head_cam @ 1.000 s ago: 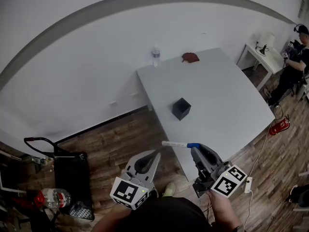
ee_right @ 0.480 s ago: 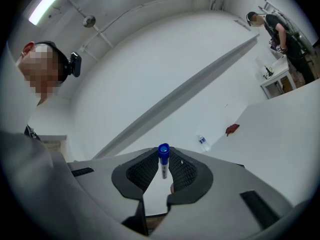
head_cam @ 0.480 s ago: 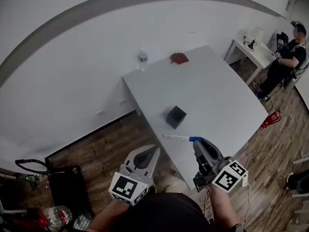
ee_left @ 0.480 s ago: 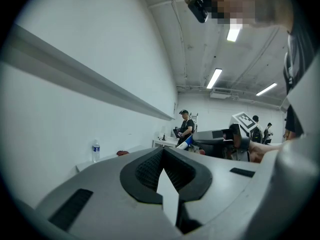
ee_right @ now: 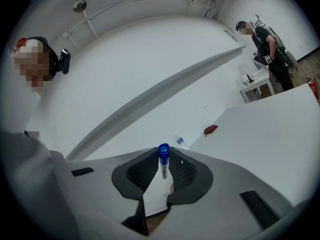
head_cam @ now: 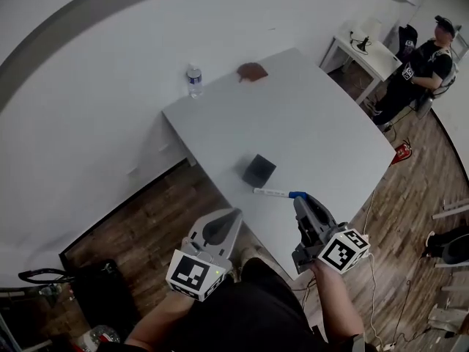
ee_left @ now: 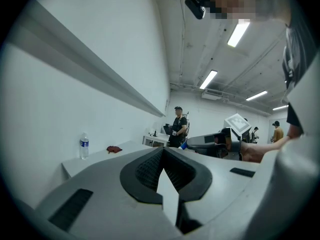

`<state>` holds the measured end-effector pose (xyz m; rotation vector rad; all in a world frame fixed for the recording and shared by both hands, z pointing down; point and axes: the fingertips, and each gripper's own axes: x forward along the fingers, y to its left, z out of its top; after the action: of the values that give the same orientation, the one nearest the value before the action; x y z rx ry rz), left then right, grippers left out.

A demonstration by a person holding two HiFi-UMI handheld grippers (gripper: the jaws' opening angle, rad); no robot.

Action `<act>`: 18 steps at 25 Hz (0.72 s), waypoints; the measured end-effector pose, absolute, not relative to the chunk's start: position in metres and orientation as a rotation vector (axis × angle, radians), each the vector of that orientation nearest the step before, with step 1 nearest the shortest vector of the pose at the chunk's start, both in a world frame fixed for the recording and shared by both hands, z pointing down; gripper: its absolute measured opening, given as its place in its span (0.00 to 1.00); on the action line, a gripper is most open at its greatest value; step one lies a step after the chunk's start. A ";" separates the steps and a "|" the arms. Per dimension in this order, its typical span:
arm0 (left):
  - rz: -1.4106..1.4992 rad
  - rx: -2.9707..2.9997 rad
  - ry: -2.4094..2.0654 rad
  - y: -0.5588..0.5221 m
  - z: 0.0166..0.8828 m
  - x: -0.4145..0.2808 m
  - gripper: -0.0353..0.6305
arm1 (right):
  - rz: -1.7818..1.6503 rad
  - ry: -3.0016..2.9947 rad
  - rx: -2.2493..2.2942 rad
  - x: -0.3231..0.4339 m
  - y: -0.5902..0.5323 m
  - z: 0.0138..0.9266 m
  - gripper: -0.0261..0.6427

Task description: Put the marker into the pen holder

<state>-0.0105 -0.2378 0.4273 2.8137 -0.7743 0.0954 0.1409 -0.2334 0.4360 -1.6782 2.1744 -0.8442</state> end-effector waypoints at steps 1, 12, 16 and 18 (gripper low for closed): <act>0.099 2.812 -0.760 -0.240 0.430 -0.008 0.06 | -0.852 2.166 -1.701 0.144 -0.237 0.441 0.14; 0.182 2.783 -0.766 -0.283 0.451 0.007 0.06 | -0.960 2.159 -1.944 0.182 -0.305 0.541 0.14; 0.226 2.756 -0.783 -0.302 0.461 0.014 0.06 | -1.067 2.199 -1.953 0.177 -0.326 0.583 0.14; 0.242 2.745 -0.786 -0.310 0.466 0.018 0.06 | -1.108 2.221 -1.955 0.175 -0.335 0.600 0.14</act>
<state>0.0183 -0.3102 0.4665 2.7452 -0.7863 0.2420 0.1749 -0.3346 0.5998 -1.9550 2.2206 -1.1076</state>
